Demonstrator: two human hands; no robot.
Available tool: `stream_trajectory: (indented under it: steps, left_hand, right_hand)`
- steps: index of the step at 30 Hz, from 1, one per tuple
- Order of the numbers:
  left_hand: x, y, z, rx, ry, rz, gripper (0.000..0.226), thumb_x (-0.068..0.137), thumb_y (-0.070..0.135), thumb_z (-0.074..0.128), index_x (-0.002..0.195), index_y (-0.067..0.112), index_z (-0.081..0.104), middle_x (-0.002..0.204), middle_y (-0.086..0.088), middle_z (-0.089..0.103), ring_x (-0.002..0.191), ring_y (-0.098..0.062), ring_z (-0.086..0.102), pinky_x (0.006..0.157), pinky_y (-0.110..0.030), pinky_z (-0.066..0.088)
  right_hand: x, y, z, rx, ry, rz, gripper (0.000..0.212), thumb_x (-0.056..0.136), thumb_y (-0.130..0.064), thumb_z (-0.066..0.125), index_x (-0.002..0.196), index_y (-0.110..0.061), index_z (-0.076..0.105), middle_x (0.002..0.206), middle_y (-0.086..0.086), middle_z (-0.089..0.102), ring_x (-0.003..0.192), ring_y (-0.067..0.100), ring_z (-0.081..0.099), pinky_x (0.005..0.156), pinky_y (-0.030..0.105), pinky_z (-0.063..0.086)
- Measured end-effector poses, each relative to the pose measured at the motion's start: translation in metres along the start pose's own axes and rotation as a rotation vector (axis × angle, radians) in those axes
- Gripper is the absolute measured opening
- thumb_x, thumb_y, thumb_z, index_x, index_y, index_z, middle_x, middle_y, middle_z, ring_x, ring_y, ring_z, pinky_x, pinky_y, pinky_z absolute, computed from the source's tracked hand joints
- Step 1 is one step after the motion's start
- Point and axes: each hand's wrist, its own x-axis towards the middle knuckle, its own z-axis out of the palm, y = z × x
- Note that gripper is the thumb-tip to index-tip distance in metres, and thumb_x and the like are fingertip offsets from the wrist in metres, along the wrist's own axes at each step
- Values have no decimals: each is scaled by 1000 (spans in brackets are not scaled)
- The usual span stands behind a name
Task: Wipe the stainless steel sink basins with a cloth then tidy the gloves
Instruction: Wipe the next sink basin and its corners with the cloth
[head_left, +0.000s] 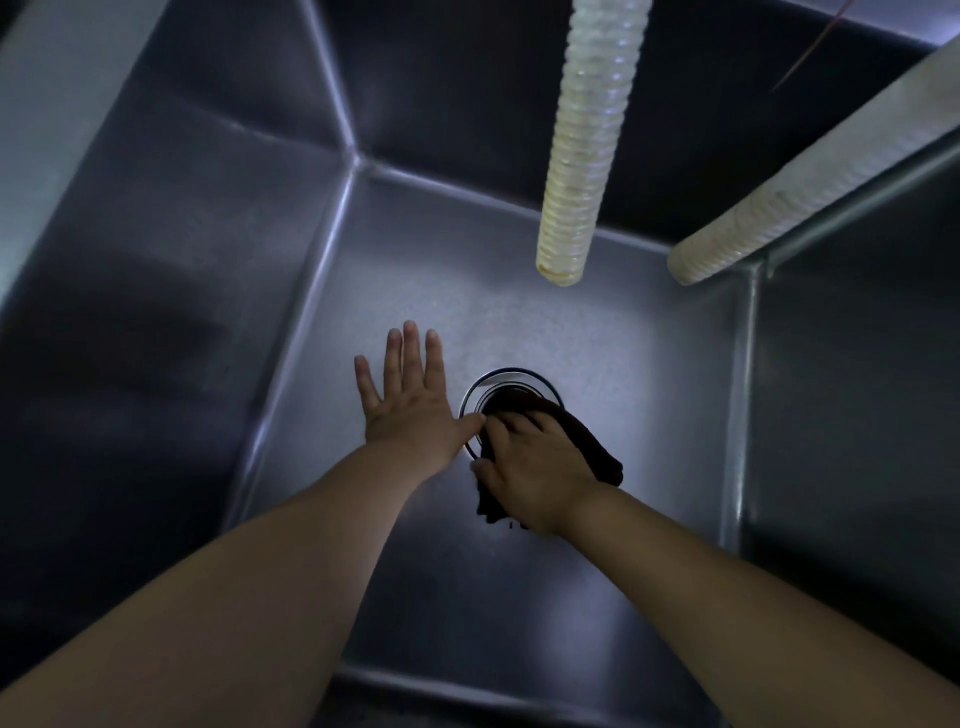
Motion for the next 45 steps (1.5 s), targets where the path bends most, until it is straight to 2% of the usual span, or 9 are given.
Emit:
stream_trajectory:
  steps: [4, 8, 15, 18, 26, 30, 36, 41, 45]
  left_hand:
    - [1, -1, -3, -20, -34, 6, 106, 80, 74, 35, 124, 22, -46, 129, -1, -56, 111, -14, -58, 92, -47, -37]
    - [1, -2, -6, -24, -50, 9, 111, 78, 73, 37, 112, 26, -57, 116, 3, -67, 105, -12, -63, 84, -44, -44]
    - [2, -3, -12, -31, -125, 9, 116, 77, 70, 44, 108, 28, -59, 108, 5, -70, 102, -12, -64, 82, -45, -44]
    - [1, -3, -17, -24, -193, 8, 127, 72, 63, 57, 123, 22, -51, 108, 3, -69, 102, -15, -63, 83, -47, -41]
    - [-2, -5, -24, 20, -266, 53, 138, 68, 56, 69, 111, 17, -56, 121, -7, -64, 116, -26, -55, 94, -53, -33]
    - [0, -9, -20, -3, -263, 83, 139, 68, 56, 70, 108, 20, -59, 116, -4, -66, 112, -23, -58, 94, -52, -35]
    - [-2, -16, -17, -34, -163, 146, 139, 63, 63, 69, 127, 18, -47, 124, -1, -62, 117, -19, -55, 96, -47, -35]
    - [-18, -29, -6, 13, -36, 175, 127, 68, 75, 55, 135, 20, -39, 147, -3, -41, 123, -10, -47, 103, -39, -31]
    - [-25, -43, -6, 85, -70, 226, 134, 59, 77, 59, 128, 24, -44, 135, 4, -50, 124, -10, -47, 105, -36, -30]
  right_hand:
    - [-1, -4, 1, -184, 24, 27, 74, 91, -62, 23, 138, -6, 39, 134, 9, 51, 128, 24, 38, 111, 36, 17]
    - [-15, -4, 8, -190, 248, 58, 55, 88, -58, 42, 102, -10, 64, 95, 8, 65, 102, 27, 56, 112, 41, 26]
    - [-66, 22, 31, -197, 254, 47, 69, 88, -53, 43, 144, -13, 38, 152, 14, 29, 142, 31, 22, 113, 55, 16]
    - [-87, 33, 36, -212, 280, 203, 70, 88, -50, 38, 145, -9, 33, 153, 17, 25, 143, 33, 17, 112, 57, 13]
    - [-18, 90, -18, -173, 338, 551, 69, 91, -44, 16, 150, -9, 17, 157, 17, 14, 145, 35, 9, 116, 54, 5]
    - [54, 91, -45, -72, 426, 590, 64, 96, -38, 29, 152, -13, 10, 158, 14, 8, 146, 32, 2, 116, 53, -1]
    - [149, 9, -62, 80, 347, 436, 70, 96, -42, 34, 152, -21, -3, 160, 4, -5, 147, 19, -6, 115, 28, -16]
    - [160, -15, -76, -47, 220, 120, 58, 99, -30, 33, 151, -27, 9, 160, -3, -2, 146, 19, -9, 118, 47, -3]
    - [109, 38, -63, -136, 337, 172, 58, 98, -40, 35, 150, -28, 14, 160, 1, 8, 147, 22, 3, 117, 42, 3]
